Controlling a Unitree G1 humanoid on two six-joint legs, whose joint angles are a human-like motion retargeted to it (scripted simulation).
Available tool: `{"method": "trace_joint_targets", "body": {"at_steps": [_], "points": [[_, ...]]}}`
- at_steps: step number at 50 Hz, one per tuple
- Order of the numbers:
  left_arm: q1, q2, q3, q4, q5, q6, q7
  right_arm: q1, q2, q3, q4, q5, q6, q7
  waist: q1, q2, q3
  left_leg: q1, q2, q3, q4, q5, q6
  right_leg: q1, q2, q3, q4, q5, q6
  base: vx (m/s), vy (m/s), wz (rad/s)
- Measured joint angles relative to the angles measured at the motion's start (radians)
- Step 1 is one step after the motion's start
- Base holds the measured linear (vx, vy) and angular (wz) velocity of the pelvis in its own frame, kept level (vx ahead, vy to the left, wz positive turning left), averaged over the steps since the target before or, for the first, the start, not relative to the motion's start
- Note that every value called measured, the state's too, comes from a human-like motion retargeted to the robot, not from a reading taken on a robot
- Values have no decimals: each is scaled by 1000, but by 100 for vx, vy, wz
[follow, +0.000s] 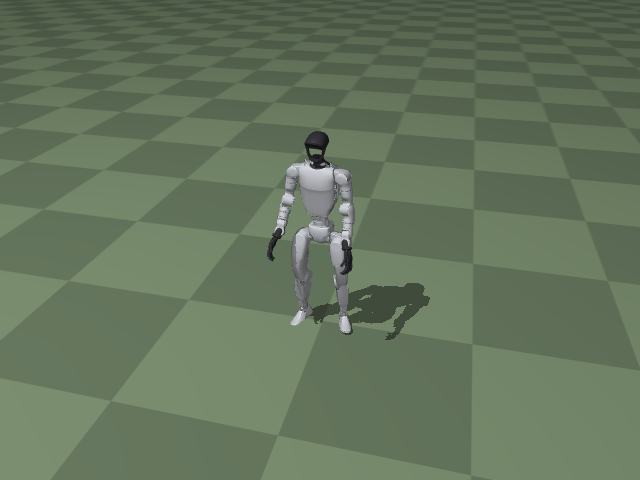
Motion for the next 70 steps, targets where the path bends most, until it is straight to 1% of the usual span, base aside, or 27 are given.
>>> {"method": "trace_joint_targets", "body": {"at_steps": [7,12,18,24,30,37,48,70], "points": [[-36,8,-18,0,-16,-13,9,25,11,-1,36,23,3,10,40,-7,-11,-11,-2,-22,-4,7,-1,0,-3,-20,0,-1,1,0,0,10],[-54,19,-2,-18,16,-15,0,37,22,9,74,29,0,14,55,-18,-10,-17,-3,-48,-2,10,-8,10,-8,-46,0,-6,-5,0,1,27],[-23,24,54,-70,74,-10,-18,41,22,8,65,8,-6,11,42,-19,-4,-16,1,-64,6,8,-20,25,-8,-64,-1,-10,-19,0,0,7],[28,19,81,-83,75,-5,-16,36,8,-7,8,-9,-12,0,17,-15,-4,-9,2,-54,8,5,-18,28,-7,-54,-3,-8,-19,0,0,0],[42,15,51,-33,30,0,-5,23,-3,-25,-15,-9,-11,-6,10,-13,-4,-3,-1,-32,4,4,-7,18,-6,-32,-1,-3,-7,-1,0,-19],[23,12,12,11,-8,-5,5,20,-4,-25,31,6,0,-1,28,-8,-8,-2,-5,-18,-2,7,1,5,-6,-16,4,0,1,0,0,0],[-12,22,7,-18,5,-14,3,58,12,-14,81,14,5,17,50,-8,-11,-11,-10,-33,-1,11,-2,5,-14,-27,5,-1,-3,0,0,0],[-6,14,-13,-5,5,-9,-2,21,-2,7,23,6,-2,-5,12,0,7,-11,-8,-22,2,16,-2,-1,-11,-15,6,7,-5,0,0,0]]}}
